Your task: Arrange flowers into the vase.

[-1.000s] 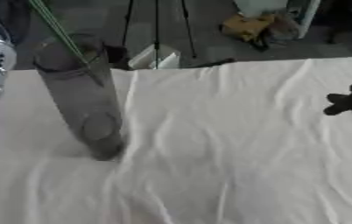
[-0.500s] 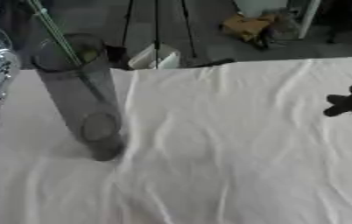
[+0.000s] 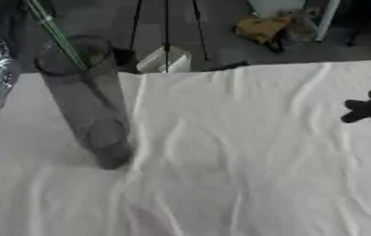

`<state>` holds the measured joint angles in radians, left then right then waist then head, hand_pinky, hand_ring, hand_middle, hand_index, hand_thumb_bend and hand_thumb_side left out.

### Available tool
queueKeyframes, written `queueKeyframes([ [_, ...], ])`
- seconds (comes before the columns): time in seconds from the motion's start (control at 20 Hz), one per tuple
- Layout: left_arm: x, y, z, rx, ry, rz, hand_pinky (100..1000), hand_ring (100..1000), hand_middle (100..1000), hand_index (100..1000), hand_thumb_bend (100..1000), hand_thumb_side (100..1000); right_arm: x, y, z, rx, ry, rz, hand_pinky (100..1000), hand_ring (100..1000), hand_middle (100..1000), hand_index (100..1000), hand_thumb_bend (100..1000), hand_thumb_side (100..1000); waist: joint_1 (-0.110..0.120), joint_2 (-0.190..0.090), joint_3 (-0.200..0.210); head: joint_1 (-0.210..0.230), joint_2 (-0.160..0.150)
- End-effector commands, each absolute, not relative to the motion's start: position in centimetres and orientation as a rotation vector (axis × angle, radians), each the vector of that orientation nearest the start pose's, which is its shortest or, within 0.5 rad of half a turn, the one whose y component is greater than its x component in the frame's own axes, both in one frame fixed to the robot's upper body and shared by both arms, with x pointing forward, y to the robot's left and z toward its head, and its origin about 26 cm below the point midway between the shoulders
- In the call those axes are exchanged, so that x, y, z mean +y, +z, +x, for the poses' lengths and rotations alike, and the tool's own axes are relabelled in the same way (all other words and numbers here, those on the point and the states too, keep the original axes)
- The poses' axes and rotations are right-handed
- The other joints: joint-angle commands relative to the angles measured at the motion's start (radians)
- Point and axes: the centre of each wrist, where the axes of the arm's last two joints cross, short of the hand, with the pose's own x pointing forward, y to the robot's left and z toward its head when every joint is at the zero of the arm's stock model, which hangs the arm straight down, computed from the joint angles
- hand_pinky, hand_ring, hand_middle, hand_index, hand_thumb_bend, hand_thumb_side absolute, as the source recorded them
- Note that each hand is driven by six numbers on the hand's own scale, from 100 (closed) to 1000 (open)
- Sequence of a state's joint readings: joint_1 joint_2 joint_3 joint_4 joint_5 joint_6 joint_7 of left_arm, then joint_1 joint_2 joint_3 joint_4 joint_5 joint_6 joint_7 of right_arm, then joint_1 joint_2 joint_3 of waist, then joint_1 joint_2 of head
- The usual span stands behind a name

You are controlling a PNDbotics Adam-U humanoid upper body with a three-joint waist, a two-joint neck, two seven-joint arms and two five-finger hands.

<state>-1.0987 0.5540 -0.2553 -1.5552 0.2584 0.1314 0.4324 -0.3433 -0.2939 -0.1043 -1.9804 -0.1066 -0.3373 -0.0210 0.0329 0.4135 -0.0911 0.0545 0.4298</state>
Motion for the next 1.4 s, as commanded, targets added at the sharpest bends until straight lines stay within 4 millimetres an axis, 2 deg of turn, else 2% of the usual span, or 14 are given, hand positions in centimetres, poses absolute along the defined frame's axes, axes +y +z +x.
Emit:
queueKeyframes([
  [0.05,19.5,38.6,37.8,-2.516,-0.233,0.298,112,189,255,364,178,951,-27.8,22.1,30.2,3.571,-0.301,0.120,747,533,520,706,100,1000,-0.009,-0.010,0.002,-0.002,-0.009],
  [0.1,19.6,38.6,37.7,-2.526,-0.244,0.316,134,234,296,387,167,942,-27.8,22.1,30.2,3.571,-0.300,0.120,747,533,520,706,100,1000,-0.009,-0.011,0.002,-0.003,-0.008],
  [0.5,20.0,38.1,37.8,-2.540,-0.352,0.462,232,389,432,445,105,957,-27.9,22.0,30.2,3.573,-0.299,0.118,746,533,520,706,100,1000,-0.011,-0.014,0.008,-0.005,-0.002],
  [0.9,20.2,37.4,38.2,-2.486,-0.547,0.728,285,450,476,501,100,948,-27.9,22.0,30.2,3.579,-0.298,0.120,747,533,520,706,100,1000,-0.012,-0.018,0.015,-0.008,0.005],
  [1.2,20.5,37.2,38.2,-2.422,-0.651,0.804,311,481,501,540,100,944,-27.9,22.0,30.2,3.582,-0.297,0.121,748,533,520,706,100,1000,-0.011,-0.021,0.017,-0.009,0.006],
  [1.4,20.7,37.2,38.2,-2.378,-0.706,0.821,339,510,535,618,100,969,-27.9,21.9,30.2,3.585,-0.295,0.121,748,533,520,707,100,1000,-0.011,-0.025,0.018,-0.009,0.006],
])
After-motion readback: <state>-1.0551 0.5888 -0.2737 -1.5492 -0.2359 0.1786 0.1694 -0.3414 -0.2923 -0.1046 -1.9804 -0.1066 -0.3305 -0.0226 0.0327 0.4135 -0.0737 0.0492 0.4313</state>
